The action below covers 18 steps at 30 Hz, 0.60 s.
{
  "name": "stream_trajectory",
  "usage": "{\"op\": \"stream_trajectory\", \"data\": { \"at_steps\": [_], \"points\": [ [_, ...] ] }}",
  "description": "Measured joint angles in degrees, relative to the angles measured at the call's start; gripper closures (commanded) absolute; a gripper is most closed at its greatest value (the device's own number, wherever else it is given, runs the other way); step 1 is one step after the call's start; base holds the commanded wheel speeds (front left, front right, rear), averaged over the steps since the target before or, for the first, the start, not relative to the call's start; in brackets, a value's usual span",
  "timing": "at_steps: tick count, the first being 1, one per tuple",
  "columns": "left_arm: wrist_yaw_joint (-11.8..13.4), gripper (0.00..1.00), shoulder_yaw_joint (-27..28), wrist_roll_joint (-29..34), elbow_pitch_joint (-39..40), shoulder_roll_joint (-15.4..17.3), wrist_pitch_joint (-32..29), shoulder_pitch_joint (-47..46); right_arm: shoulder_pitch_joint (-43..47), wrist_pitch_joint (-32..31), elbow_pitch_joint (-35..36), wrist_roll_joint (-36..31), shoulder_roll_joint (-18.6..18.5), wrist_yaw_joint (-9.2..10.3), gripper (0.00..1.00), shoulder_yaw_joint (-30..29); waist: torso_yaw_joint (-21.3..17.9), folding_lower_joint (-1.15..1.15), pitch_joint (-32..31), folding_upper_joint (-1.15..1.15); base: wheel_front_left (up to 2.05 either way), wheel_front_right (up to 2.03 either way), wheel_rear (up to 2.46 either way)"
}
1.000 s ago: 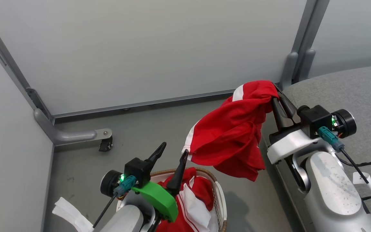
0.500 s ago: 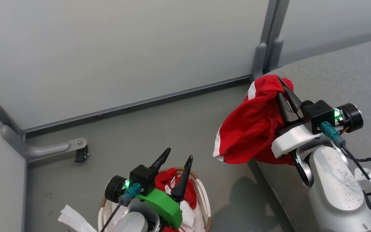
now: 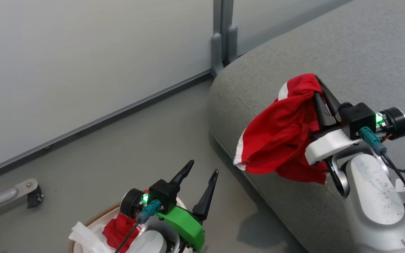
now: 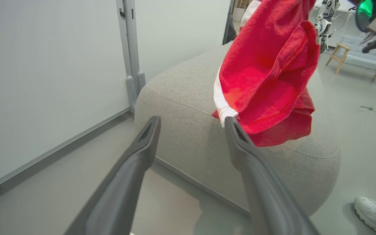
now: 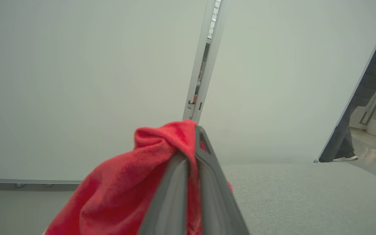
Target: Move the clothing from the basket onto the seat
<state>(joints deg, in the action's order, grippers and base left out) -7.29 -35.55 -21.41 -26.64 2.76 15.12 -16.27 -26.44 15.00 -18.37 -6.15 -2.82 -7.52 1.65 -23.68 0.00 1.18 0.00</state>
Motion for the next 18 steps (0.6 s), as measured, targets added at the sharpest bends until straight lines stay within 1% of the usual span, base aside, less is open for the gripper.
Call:
{"op": "stream_trajectory", "data": {
  "at_steps": [3,6,9,13,18],
  "points": [
    [0.0,0.0,-0.56,0.03,-0.01,-0.01,0.0,-0.52,0.0,0.0,0.26,0.01,-0.07,0.0,1.0,-1.08,-1.92,0.0,0.9,0.0,0.0,0.0,0.0],
    [-0.01,0.0,-1.14,0.46,-0.2,-0.03,0.0,-1.4,-0.09,0.0,0.56,-0.56,0.0,0.0,1.0,-2.1,-2.9,0.0,2.35,0.0,0.0,0.0,0.0],
    [-0.02,0.0,-1.7,1.35,-0.99,-0.04,0.0,-2.57,-1.92,0.0,1.19,-1.77,-0.05,0.0,1.0,-4.7,-3.24,0.0,4.05,0.0,0.0,0.0,0.0],
    [-0.03,0.0,-2.14,2.25,-1.59,0.38,0.0,-4.7,-7.11,0.0,1.94,-3.64,-0.27,-0.01,1.0,-8.02,-2.89,0.0,6.94,0.0,0.0,0.0,0.0],
    [-0.09,0.0,-3.91,3.19,-1.67,2.16,0.0,-7.79,-16.74,0.0,1.43,-4.27,-3.6,-0.01,1.0,-11.89,-1.84,0.0,11.4,0.0,0.0,0.0,0.0]
  ]
}}
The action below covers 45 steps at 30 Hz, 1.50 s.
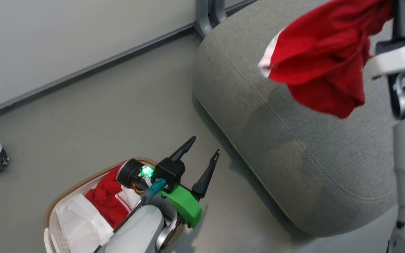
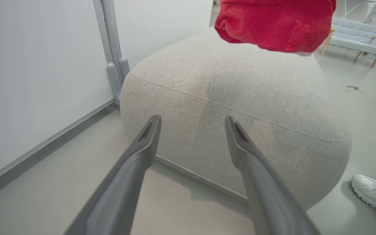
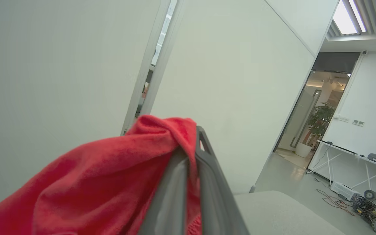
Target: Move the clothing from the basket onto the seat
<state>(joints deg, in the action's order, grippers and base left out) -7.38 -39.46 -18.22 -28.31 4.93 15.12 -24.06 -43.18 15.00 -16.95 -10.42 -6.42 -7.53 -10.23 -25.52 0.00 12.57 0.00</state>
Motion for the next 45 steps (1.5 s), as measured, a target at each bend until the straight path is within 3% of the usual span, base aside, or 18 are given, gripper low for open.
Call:
{"op": "stream_trajectory", "data": {
  "at_steps": [7,10,15,19,22,30,31,32,33,34,35,36,45],
  "points": [
    [-0.01,0.0,-1.41,1.03,0.86,2.48,-0.01,-5.01,-14.07,0.04,-3.66,-1.24,-5.65,0.0,1.0,-5.39,1.85,0.01,7.84,0.0,0.0,0.0,0.0],
    [0.0,0.0,-1.35,1.38,1.45,3.35,-0.52,-6.83,-17.55,0.09,-6.17,-4.01,-9.37,0.0,1.0,-7.49,2.76,0.01,11.55,0.0,0.0,0.0,0.0],
    [0.56,0.0,-1.08,1.82,2.85,4.15,-1.13,-8.94,-20.07,0.09,-9.57,-6.55,-12.27,0.0,1.0,-10.62,4.16,0.01,17.15,0.0,0.0,0.0,0.0],
    [1.27,0.0,-0.78,2.15,3.92,5.02,-1.46,-9.66,-19.35,0.09,-12.13,-7.67,-12.16,0.0,1.0,-14.62,5.22,0.01,21.36,0.0,0.0,0.0,0.0],
    [1.67,0.0,-0.77,2.22,4.67,5.45,-1.52,-9.84,-15.45,0.09,-14.37,-9.42,-10.01,0.0,1.0,-16.88,6.23,0.01,24.78,0.0,0.0,0.0,0.0],
    [2.33,0.0,-0.96,2.21,5.09,6.1,-1.79,-9.84,-7.54,0.09,-16.0,-9.39,-6.61,0.0,1.0,-17.49,7.8,0.01,27.54,0.0,0.0,0.0,0.0],
    [2.34,0.0,-0.99,2.19,5.06,6.2,-1.9,-9.84,-6.72,0.1,-15.89,-9.34,-6.06,0.0,0.94,-17.04,7.77,0.01,27.46,0.0,0.0,0.0,0.0],
    [2.34,0.0,-1.02,2.1,5.06,6.2,-1.91,-9.84,-5.93,0.1,-15.83,-9.23,-5.55,0.0,0.75,-16.69,7.71,0.01,27.31,0.0,0.0,0.0,0.0],
    [2.34,0.0,-1.05,2.02,5.04,6.19,-1.9,-9.84,-5.25,0.1,-15.85,-9.05,-5.24,0.0,0.67,-16.4,7.64,0.01,27.12,0.0,0.0,0.0,0.0],
    [2.34,0.0,-1.14,1.74,4.98,6.15,-1.89,-9.84,-4.38,0.1,-15.9,-8.73,-5.0,0.0,0.48,-15.92,7.53,0.01,26.83,0.0,0.0,0.0,0.0],
    [2.34,0.0,-1.21,1.68,4.85,6.05,-1.86,-9.84,-3.57,0.1,-15.91,-8.51,-4.86,0.0,0.07,-15.29,7.45,0.01,26.49,0.0,0.0,0.0,0.0],
    [2.34,0.0,-1.24,1.64,4.71,6.0,-1.72,-9.84,-2.83,0.1,-15.93,-8.08,-4.67,0.0,0.0,-14.85,7.39,0.01,26.11,0.0,0.0,0.0,0.0],
    [2.87,0.0,0.2,-0.25,2.49,4.53,-0.43,-8.33,6.65,0.1,-13.19,-5.5,-5.23,0.0,0.0,-9.37,7.98,0.0,21.41,0.0,0.0,0.0,0.0]
  ]
}}
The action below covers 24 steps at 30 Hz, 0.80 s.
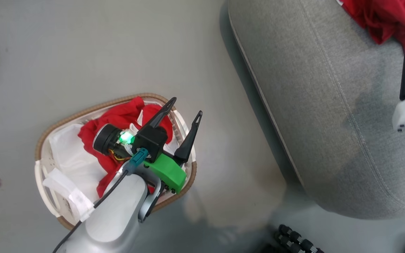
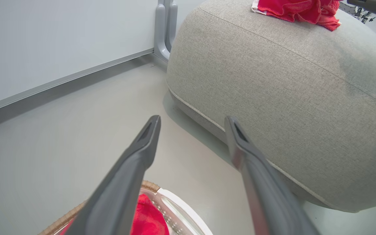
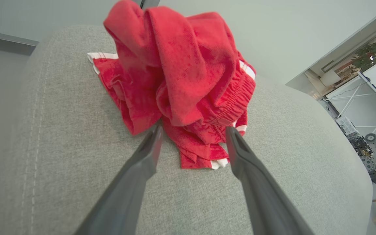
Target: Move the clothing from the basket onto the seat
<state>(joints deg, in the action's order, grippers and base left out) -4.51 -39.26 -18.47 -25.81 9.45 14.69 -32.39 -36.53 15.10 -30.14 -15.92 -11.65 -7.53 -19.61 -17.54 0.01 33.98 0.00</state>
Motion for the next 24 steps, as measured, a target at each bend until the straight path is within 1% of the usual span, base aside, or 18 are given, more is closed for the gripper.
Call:
{"op": "stream_trajectory", "data": {
  "at_steps": [5,6,11,12,16,24],
  "points": [
    [0.04,0.0,2.04,-1.2,-0.59,-0.81,0.26,2.36,4.34,0.0,2.61,0.96,-1.3,0.0,0.0,1.75,1.07,0.0,-4.18,0.0,0.0,0.0,0.0],
    [0.05,0.0,3.42,-1.57,0.08,-1.37,0.33,3.41,5.53,0.0,3.37,1.01,-1.49,0.0,0.0,2.42,1.58,0.0,-5.97,0.0,0.0,0.0,0.0],
    [0.04,0.0,7.28,-2.12,1.36,-2.53,0.34,7.33,6.54,-0.01,5.52,1.13,-1.42,0.0,0.0,3.74,3.09,-0.01,-10.87,0.0,0.0,0.0,0.0],
    [0.05,0.0,9.42,-2.13,2.02,-3.22,0.34,9.01,6.54,0.0,5.78,1.36,-1.0,0.0,0.0,4.13,3.84,-0.01,-13.13,0.0,0.0,0.0,0.0],
    [0.25,0.0,14.47,-2.36,3.36,-4.17,0.43,12.77,6.98,0.0,5.8,2.33,0.87,0.0,0.0,5.42,5.43,-0.01,-17.52,0.0,0.0,0.0,0.0],
    [0.71,0.0,23.71,-0.96,5.42,-4.97,0.44,20.51,10.46,0.0,6.77,5.04,5.1,0.0,0.0,9.02,9.26,-0.01,-25.0,0.0,0.0,0.0,0.0]
  ]
}}
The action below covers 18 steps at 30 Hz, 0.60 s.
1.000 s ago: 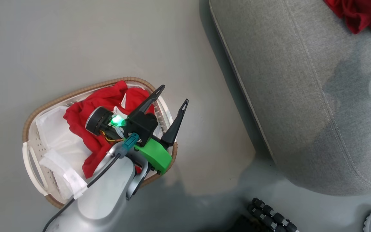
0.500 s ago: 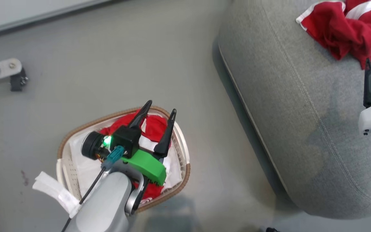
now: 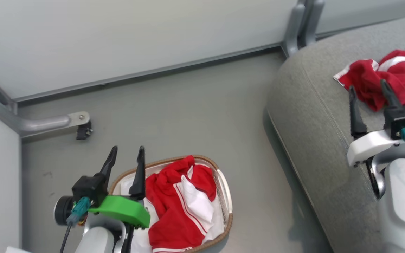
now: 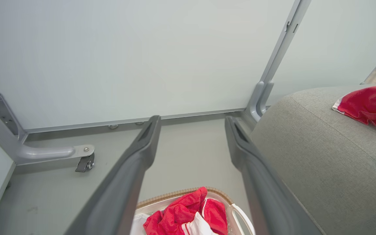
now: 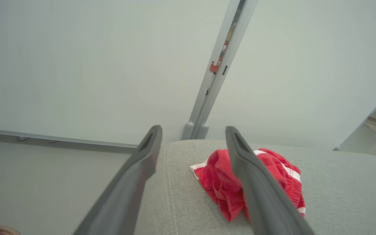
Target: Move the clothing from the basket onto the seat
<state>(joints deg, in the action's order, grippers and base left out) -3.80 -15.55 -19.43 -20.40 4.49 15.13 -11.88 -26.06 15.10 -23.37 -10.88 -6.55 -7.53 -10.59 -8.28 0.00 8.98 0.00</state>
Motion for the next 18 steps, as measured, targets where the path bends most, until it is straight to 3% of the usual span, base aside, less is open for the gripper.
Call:
{"op": "stream_trajectory", "data": {
  "at_steps": [12,18],
  "points": [
    [-0.82,0.0,9.85,2.53,1.97,-1.14,-0.01,10.54,11.52,0.0,2.04,9.12,3.66,0.0,0.0,5.02,6.72,0.0,-6.98,0.0,0.0,0.0,0.0],
    [-1.6,0.0,11.41,2.52,2.13,-1.44,-0.01,12.63,15.44,0.0,2.42,14.26,3.76,0.0,0.0,5.86,8.14,0.0,-8.52,0.0,0.0,0.0,0.0]
  ]
}}
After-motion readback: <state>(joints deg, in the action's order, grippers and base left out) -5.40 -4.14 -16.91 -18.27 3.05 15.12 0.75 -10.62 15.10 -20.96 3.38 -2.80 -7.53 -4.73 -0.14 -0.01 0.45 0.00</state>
